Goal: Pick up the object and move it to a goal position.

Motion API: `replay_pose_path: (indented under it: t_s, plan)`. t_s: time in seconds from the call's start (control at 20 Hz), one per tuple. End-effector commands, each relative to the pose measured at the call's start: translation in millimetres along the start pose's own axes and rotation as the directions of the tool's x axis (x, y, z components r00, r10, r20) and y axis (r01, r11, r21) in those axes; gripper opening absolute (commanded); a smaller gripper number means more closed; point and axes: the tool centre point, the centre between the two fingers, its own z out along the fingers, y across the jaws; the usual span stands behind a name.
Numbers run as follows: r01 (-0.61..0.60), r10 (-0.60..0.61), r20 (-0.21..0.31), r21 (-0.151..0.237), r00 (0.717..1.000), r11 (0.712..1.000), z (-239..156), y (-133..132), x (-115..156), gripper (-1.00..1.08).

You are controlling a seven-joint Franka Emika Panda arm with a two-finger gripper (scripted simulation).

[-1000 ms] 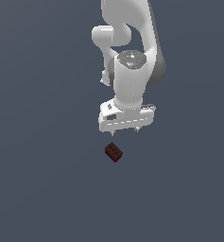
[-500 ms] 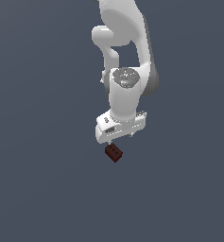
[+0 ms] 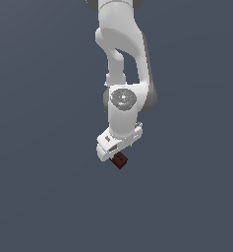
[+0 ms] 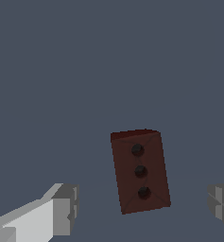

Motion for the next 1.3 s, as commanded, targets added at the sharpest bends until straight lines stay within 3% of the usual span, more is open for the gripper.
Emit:
replay_pose_path:
  t_s: [0.0, 0.4, 0.8, 1.25]
  plan:
    - [0.048, -0.048, 0.003, 0.002, 0.999, 0.999, 8.7, 3.3, -1.1, 1.00]
    - [0.132, -0.132, 0.010, 0.008, 0.991, 0.991, 25.0, 9.1, -3.9, 1.00]
    - [0.138, -0.138, 0.010, 0.009, 0.990, 0.990, 30.3, 9.5, -4.5, 1.00]
    - [0.142, -0.142, 0.010, 0.009, 0.990, 0.990, 71.6, 8.7, -6.0, 1.00]
